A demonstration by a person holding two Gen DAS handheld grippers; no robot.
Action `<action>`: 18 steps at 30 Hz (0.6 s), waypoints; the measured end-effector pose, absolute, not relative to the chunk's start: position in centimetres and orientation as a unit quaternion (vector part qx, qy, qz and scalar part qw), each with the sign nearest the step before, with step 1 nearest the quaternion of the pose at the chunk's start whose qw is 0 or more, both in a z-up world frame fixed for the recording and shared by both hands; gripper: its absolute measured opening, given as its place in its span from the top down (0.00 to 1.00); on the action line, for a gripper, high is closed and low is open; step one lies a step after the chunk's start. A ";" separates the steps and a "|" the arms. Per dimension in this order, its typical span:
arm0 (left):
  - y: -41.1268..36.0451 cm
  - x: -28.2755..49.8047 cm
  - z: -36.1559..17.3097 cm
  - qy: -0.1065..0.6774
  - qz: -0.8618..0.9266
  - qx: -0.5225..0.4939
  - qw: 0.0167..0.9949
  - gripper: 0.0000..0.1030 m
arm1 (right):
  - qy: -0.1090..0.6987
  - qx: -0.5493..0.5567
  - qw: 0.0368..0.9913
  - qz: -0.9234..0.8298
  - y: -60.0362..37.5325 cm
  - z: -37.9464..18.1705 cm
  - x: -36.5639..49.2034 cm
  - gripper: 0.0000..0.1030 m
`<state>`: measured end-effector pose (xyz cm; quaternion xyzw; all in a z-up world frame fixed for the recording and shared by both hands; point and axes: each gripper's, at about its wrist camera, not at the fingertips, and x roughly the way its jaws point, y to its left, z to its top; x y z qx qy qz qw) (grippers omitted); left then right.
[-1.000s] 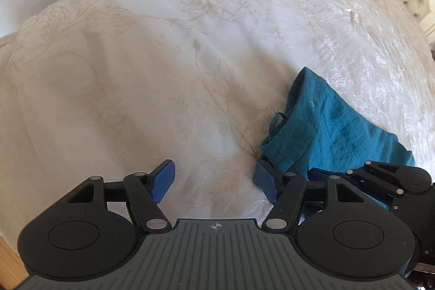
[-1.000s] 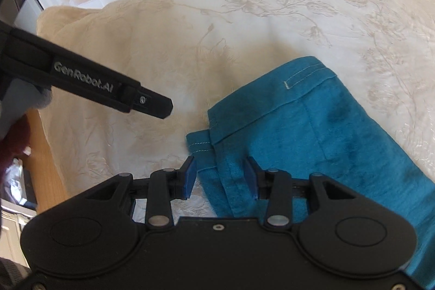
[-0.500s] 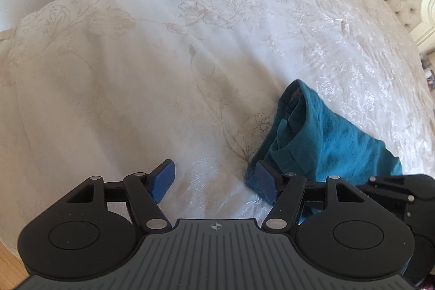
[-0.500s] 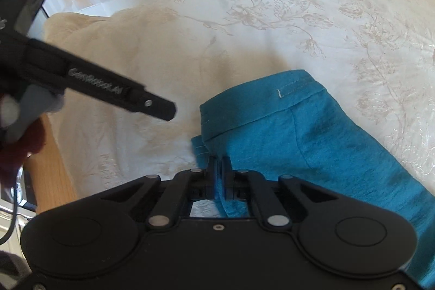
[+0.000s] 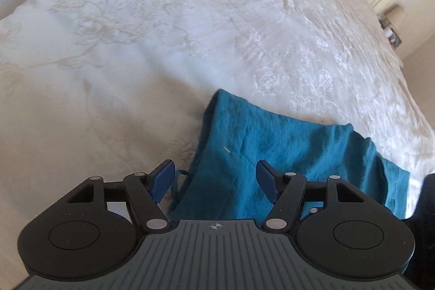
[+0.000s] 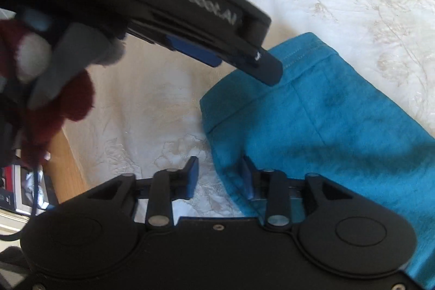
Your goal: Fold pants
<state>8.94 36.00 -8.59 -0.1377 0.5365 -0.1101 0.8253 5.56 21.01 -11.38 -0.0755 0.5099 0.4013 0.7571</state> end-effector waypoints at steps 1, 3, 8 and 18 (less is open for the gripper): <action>35.5 9.3 -9.0 0.541 -0.115 -0.135 0.823 0.37 | 0.510 -0.066 0.760 0.397 20.0 -10.9 5.4 0.49; 34.9 10.0 -9.7 0.547 -0.113 -0.125 0.820 0.37 | 0.509 -0.058 0.770 0.380 18.2 -10.2 5.1 0.49; 34.5 11.0 -11.1 0.559 -0.110 -0.121 0.813 0.37 | 0.511 -0.023 0.793 0.331 14.4 -8.9 5.0 0.49; 36.6 11.3 -15.2 0.614 -0.134 -0.204 0.751 0.37 | 0.530 0.040 0.810 0.247 9.6 -8.5 6.3 0.49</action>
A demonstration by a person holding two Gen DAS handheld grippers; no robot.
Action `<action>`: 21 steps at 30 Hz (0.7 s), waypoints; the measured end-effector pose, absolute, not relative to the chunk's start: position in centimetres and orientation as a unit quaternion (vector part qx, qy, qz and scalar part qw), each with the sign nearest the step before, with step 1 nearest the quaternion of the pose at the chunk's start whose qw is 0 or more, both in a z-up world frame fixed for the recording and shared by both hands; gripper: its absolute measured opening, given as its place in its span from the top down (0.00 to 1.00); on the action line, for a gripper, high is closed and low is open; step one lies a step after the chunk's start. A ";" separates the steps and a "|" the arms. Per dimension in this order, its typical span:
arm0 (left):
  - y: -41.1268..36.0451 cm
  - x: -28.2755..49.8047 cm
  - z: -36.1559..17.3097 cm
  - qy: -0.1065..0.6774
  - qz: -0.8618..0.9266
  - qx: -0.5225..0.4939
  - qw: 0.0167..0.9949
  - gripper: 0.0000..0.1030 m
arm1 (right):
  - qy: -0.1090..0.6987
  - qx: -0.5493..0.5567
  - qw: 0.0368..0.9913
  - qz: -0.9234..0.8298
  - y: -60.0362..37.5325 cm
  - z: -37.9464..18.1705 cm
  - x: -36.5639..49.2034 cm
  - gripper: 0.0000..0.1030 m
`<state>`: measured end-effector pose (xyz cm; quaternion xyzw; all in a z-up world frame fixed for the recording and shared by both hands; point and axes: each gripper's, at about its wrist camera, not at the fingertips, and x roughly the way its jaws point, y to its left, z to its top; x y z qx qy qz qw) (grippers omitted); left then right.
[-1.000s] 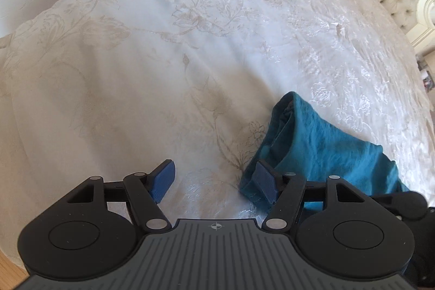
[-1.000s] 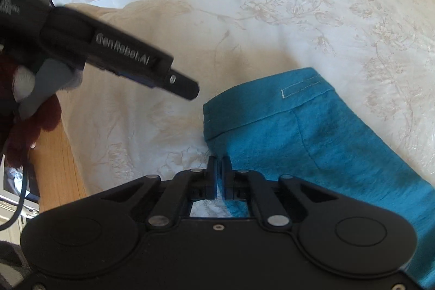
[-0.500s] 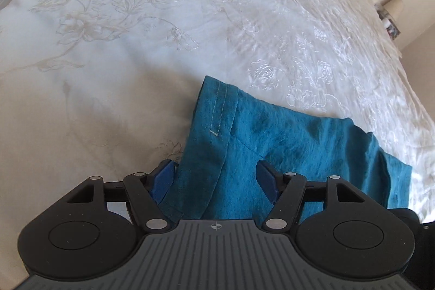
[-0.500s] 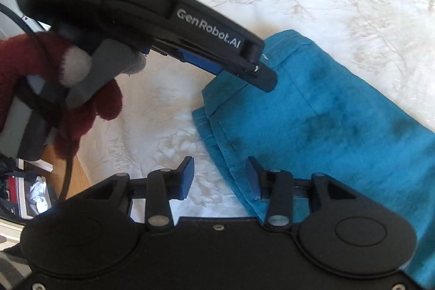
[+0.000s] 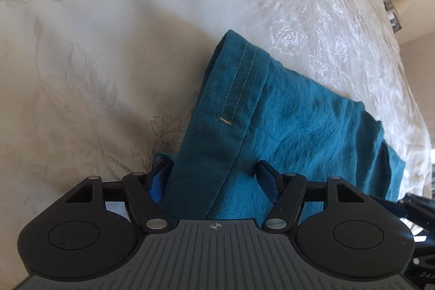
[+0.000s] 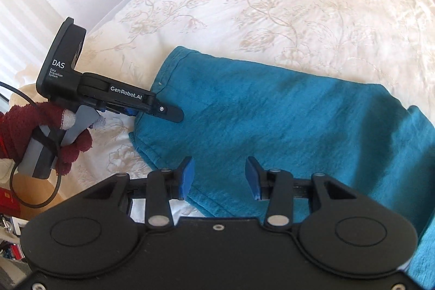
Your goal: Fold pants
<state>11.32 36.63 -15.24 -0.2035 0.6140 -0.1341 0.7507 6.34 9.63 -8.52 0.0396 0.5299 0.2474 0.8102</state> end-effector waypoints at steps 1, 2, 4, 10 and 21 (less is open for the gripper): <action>36.9 11.7 -15.5 0.616 -0.133 -0.225 0.743 0.34 | 0.531 0.044 0.811 0.243 9.4 -8.5 6.4 0.49; 36.9 12.0 -15.7 0.616 -0.135 -0.236 0.739 0.32 | 0.531 0.048 0.812 0.238 9.0 -8.5 6.3 0.49; 36.3 12.5 -15.9 0.615 -0.142 -0.240 0.738 0.31 | 0.533 0.056 0.813 0.228 8.4 -8.3 6.2 0.49; 32.9 13.1 -16.5 0.604 -0.185 -0.243 0.736 0.21 | 0.544 0.074 0.812 0.201 6.4 -8.5 5.9 0.49; 30.8 11.7 -12.7 0.573 -0.146 -0.201 0.781 0.82 | 0.531 0.095 0.833 0.119 1.8 -8.0 5.8 0.49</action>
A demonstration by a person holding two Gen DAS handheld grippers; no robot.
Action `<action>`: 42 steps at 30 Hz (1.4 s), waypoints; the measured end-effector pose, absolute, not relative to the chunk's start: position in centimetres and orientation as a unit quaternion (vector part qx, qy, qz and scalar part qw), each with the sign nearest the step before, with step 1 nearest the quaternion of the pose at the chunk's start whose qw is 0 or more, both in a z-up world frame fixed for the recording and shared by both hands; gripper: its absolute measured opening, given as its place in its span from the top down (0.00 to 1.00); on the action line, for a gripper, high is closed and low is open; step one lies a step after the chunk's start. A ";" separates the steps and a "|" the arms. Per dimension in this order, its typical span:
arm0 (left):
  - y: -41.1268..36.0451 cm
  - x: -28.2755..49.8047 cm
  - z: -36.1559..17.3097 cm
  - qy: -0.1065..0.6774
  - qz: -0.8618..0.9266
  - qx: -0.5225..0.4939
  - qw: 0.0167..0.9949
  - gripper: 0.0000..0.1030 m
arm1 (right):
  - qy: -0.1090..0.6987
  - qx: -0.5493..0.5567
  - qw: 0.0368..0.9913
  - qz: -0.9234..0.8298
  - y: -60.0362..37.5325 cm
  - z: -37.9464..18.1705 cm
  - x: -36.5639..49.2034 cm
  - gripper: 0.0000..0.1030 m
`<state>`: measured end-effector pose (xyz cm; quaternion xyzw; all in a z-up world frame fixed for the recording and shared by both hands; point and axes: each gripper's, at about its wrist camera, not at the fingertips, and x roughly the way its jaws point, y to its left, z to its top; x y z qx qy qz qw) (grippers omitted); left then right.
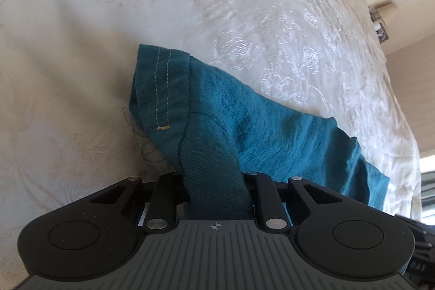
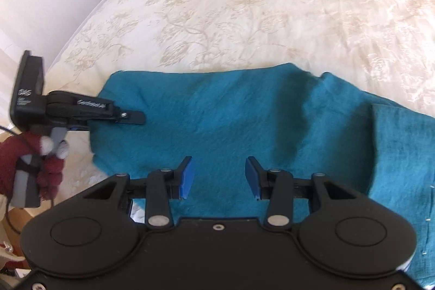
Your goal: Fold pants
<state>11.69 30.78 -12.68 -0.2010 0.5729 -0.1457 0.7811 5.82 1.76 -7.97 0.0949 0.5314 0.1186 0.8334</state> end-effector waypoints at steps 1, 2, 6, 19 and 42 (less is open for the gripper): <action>30.6 11.5 -12.1 0.568 -0.147 -0.193 0.786 0.82 | 0.532 0.091 0.836 0.101 1.1 -8.1 6.1 0.51; 30.4 11.3 -11.4 0.564 -0.148 -0.186 0.791 0.82 | 0.533 0.086 0.837 0.086 0.4 -8.4 6.5 0.57; 29.9 11.1 -10.1 0.554 -0.151 -0.181 0.799 0.82 | 0.537 0.086 0.838 0.047 -2.0 -10.3 9.7 0.75; 28.7 11.1 -8.5 0.539 -0.162 -0.156 0.812 0.82 | 0.550 0.116 0.827 -0.008 -4.2 -13.9 16.0 0.74; 13.1 8.9 2.2 0.440 -0.249 -0.092 0.858 0.82 | 0.541 0.152 0.816 0.138 -8.3 -7.8 0.4 0.71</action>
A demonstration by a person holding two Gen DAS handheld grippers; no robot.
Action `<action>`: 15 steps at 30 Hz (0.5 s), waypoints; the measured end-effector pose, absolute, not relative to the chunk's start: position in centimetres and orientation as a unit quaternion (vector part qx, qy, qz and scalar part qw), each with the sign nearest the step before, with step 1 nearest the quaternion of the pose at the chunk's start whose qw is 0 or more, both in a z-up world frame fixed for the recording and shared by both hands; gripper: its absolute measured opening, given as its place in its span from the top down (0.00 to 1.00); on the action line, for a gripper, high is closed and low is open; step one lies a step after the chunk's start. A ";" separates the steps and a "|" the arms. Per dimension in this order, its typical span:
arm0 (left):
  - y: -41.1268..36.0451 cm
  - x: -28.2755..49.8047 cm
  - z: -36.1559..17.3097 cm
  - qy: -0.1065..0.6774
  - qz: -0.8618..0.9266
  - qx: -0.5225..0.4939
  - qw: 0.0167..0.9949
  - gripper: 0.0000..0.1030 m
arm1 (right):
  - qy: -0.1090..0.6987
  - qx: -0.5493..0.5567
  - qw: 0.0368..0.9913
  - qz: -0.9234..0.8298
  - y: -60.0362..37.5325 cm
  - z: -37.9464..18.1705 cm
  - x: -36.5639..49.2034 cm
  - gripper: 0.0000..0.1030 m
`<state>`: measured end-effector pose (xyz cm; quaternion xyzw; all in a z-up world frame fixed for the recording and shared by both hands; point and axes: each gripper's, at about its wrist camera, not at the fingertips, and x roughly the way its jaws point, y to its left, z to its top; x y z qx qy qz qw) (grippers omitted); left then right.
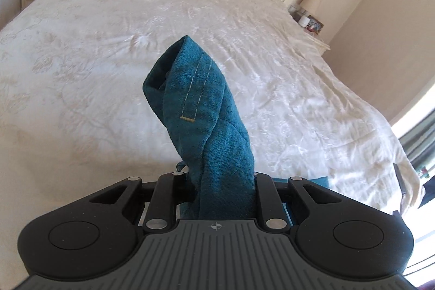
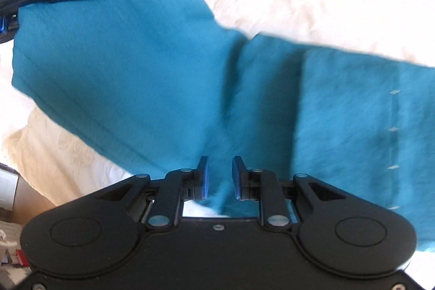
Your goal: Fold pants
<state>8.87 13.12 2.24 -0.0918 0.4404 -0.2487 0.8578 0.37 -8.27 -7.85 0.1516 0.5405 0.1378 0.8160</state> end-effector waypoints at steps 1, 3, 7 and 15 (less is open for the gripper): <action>11.7 8.6 2.3 0.438 -0.253 -0.090 0.858 0.82 | 0.535 0.155 0.820 0.133 -9.5 -7.5 0.2 0.71; 8.4 8.0 2.1 0.439 -0.260 -0.086 0.856 0.82 | 0.528 0.163 0.825 0.117 -12.6 -7.2 -0.4 0.71; 0.7 6.4 -0.1 0.446 -0.273 -0.076 0.849 0.82 | 0.530 0.173 0.825 0.092 -18.0 -7.5 -2.1 0.71; -11.7 3.9 -9.5 0.516 -0.250 -0.029 0.819 0.76 | 0.558 0.177 0.810 0.041 -27.6 -10.2 -5.1 0.70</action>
